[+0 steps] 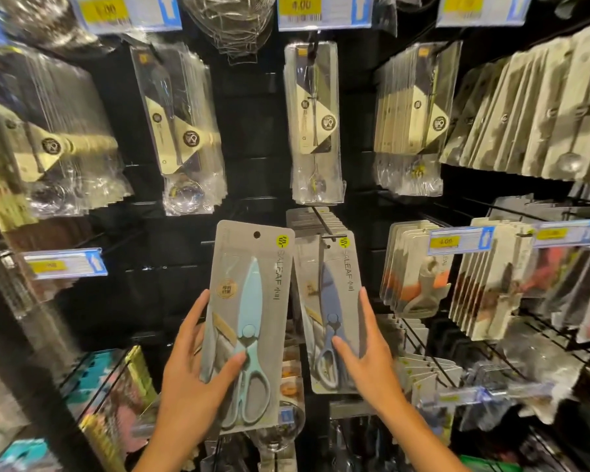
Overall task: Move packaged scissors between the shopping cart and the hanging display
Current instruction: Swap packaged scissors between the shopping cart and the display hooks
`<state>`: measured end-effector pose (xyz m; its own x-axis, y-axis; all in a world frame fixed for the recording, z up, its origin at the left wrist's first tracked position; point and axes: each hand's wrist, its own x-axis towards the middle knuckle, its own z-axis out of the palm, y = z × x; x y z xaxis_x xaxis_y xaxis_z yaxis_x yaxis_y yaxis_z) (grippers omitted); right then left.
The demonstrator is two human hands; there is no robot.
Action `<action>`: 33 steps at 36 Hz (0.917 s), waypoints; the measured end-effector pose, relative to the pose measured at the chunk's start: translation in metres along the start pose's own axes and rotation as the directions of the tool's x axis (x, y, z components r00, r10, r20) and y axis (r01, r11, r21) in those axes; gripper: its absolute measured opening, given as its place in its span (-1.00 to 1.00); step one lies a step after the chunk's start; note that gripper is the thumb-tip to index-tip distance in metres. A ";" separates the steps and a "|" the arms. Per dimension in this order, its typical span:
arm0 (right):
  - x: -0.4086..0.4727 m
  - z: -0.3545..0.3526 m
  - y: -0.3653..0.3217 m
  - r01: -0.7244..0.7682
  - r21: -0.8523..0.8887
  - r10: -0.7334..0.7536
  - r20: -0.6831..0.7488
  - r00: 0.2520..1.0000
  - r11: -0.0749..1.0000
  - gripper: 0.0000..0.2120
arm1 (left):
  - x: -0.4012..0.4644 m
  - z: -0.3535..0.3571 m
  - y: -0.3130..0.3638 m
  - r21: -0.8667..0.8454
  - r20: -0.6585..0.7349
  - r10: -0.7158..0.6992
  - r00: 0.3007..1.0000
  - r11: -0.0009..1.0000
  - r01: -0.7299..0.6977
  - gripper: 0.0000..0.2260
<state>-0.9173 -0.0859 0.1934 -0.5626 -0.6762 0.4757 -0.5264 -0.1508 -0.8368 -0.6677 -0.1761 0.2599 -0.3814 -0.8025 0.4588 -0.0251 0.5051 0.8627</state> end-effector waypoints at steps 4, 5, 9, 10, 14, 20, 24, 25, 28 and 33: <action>0.023 0.008 0.010 -0.024 -0.197 0.018 -0.033 0.999 0.980 -0.09 | 0.002 0.001 0.000 -0.010 -0.002 0.001 1.000 1.000 -0.001 -0.18; 0.028 0.011 0.012 -0.024 -0.244 0.014 -0.042 0.999 0.970 -0.08 | 0.002 0.001 0.001 -0.016 0.000 0.002 1.000 1.000 -0.002 -0.18; 0.045 0.021 0.021 -0.034 -0.362 0.017 -0.048 0.999 0.931 -0.05 | 0.005 0.001 0.004 -0.022 0.000 0.015 1.000 1.000 -0.015 -0.17; 0.047 0.023 0.023 -0.036 -0.382 0.017 -0.054 0.998 0.923 -0.05 | 0.006 0.001 0.004 -0.015 -0.002 0.023 1.000 1.000 -0.023 -0.16; 0.055 0.029 0.029 -0.062 -0.411 0.022 -0.102 0.995 0.909 -0.05 | 0.007 0.001 0.006 -0.009 -0.012 0.041 0.999 0.999 -0.041 -0.16; 0.060 0.033 0.035 -0.043 -0.383 -0.008 -0.131 0.991 0.923 0.01 | 0.004 0.004 0.010 -0.052 -0.018 0.040 0.999 0.998 -0.041 -0.15; 0.055 0.031 0.038 -0.048 -0.300 0.003 -0.149 0.989 0.953 0.03 | 0.001 0.006 0.012 -0.054 -0.012 0.035 0.999 0.998 -0.035 -0.16; 0.051 0.029 0.037 -0.048 -0.264 0.008 -0.150 0.989 0.963 0.02 | 0.000 0.006 0.013 -0.053 -0.012 0.034 0.999 0.998 -0.035 -0.16; 0.038 0.022 0.031 -0.002 -0.164 -0.018 -0.123 0.992 0.986 -0.10 | -0.001 0.007 0.012 -0.060 -0.011 0.049 0.999 0.997 -0.050 -0.18; 0.016 0.011 -0.007 0.031 0.095 -0.030 -0.015 0.999 0.995 -0.35 | -0.005 0.010 0.007 -0.067 -0.006 0.062 0.998 0.996 -0.063 -0.19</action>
<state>-0.9154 -0.1041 0.2037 -0.5558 -0.6608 0.5045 -0.4807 -0.2397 -0.8435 -0.6755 -0.1656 0.2617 -0.3769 -0.7712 0.5130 0.0612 0.5319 0.8446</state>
